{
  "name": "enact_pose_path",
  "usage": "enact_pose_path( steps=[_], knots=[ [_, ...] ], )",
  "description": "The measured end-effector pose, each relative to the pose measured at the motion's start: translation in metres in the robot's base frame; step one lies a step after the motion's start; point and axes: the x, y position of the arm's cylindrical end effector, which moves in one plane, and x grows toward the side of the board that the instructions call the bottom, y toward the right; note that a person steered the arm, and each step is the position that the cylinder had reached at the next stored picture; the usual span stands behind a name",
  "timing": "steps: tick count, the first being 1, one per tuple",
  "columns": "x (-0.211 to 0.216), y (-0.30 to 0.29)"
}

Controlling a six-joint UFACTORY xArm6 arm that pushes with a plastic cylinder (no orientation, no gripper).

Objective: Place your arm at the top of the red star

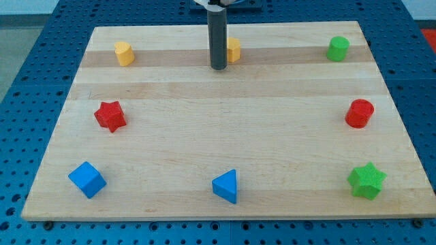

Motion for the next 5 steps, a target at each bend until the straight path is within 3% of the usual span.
enact_pose_path(
  steps=[3,5],
  knots=[
    [0.008,-0.114],
    [0.059,-0.157]
  ],
)
